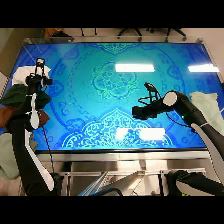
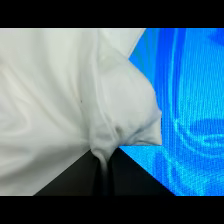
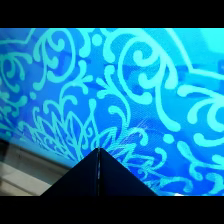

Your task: Fold the shirts.

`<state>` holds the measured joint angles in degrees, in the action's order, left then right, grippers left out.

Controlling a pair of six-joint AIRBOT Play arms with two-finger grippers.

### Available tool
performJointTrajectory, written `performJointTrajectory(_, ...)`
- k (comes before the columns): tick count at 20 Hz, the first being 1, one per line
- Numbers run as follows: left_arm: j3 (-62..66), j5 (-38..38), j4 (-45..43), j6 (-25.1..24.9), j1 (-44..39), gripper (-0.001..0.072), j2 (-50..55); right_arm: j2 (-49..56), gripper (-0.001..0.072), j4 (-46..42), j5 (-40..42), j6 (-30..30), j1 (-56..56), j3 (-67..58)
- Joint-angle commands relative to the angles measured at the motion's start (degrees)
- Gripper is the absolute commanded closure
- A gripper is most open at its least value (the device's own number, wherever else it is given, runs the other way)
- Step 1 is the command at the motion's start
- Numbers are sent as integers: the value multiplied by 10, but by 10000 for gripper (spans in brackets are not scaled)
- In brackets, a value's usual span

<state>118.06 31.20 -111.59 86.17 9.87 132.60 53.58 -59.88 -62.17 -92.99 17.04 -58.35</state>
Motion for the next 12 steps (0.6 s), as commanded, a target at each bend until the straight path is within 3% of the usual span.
performJointTrajectory(1,1,21,3,3,-5,694,-2,0,684,6,0,0,0,0)
performJointTrajectory(7,0,62,7,3,-26,694,-107,0,684,6,0,0,0,0)
performJointTrajectory(12,-1,160,18,3,-61,695,-247,0,685,6,1,0,0,0)
